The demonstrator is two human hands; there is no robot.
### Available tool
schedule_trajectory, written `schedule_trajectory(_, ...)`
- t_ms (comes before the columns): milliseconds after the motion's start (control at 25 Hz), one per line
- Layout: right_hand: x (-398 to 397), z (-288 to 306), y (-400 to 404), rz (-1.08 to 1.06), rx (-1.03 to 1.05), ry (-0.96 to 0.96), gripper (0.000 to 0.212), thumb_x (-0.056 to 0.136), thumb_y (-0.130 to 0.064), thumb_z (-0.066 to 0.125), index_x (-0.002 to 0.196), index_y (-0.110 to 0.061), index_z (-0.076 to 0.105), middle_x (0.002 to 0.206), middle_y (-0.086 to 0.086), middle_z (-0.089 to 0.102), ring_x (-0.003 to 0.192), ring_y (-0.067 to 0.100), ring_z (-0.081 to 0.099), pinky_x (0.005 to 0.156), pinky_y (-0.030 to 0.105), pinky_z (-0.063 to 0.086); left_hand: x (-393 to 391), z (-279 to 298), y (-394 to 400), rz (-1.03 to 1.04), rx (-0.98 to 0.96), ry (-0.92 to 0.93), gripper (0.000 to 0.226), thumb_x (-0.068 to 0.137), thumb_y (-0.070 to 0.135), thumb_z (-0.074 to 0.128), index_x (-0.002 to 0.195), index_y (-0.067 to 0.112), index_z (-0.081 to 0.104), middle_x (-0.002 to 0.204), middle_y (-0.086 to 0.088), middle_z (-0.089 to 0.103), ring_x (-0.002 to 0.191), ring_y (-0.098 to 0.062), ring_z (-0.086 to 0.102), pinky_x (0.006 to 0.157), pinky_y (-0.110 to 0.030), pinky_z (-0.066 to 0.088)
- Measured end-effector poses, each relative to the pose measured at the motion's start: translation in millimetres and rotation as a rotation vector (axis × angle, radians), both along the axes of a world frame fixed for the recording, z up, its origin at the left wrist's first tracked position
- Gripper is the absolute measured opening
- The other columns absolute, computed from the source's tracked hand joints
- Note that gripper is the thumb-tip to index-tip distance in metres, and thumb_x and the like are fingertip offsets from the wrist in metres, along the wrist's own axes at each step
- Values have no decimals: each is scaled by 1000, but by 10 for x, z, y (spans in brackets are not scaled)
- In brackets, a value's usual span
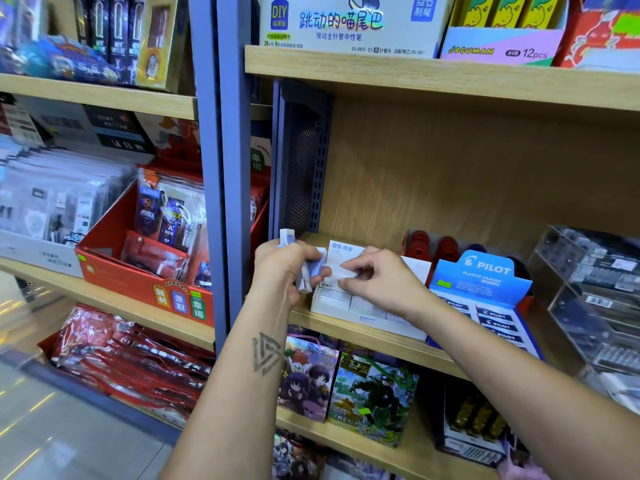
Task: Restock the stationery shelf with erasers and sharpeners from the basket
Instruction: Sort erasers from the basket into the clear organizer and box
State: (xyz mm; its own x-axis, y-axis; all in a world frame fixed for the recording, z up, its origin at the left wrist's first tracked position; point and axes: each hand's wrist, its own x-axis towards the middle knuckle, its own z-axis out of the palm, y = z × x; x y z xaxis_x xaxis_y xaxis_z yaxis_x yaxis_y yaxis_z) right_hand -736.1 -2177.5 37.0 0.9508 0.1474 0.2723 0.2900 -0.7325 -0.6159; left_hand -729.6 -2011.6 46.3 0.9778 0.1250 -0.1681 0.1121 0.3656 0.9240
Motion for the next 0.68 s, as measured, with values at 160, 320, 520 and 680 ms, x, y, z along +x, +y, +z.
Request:
schedule_trajectory(160, -49, -55, -4, 69, 50, 94, 19, 75, -17, 80, 86, -25, 68, 77, -5, 59, 62, 10, 54, 62, 27, 46, 13, 10, 45, 64, 18, -25, 18, 82, -13, 61, 87, 3, 54, 77, -22, 66, 51, -31, 68, 37, -22, 43)
schedule_trajectory(320, -40, -85, -39, 56, 30, 74, 16, 70, -17, 83, 77, -22, 70, 72, -6, 61, 57, 6, 52, 60, 22, 44, -14, -12, 16, -26, 6, -8, 22, 81, -13, 62, 98, -2, 54, 79, -26, 68, 56, -35, 71, 37, -21, 42)
schedule_trajectory(520, -26, -109, -37, 28, 41, 67, 16, 69, -14, 85, 78, -20, 73, 72, -4, 61, 57, 4, 54, 59, 19, 44, -5, -1, -5, -60, 59, -13, 23, 80, -14, 67, 86, 4, 55, 78, -25, 70, 54, -33, 71, 35, -20, 41)
schedule_trajectory(680, -17, -83, -69, 60, 11, 56, 2, 79, -22, 81, 80, -22, 79, 88, -3, 56, 71, 8, 53, 66, 20, 42, -30, 0, -33, -151, 86, -28, 28, 73, -11, 76, 80, 10, 59, 75, -18, 72, 60, -30, 72, 38, -20, 43)
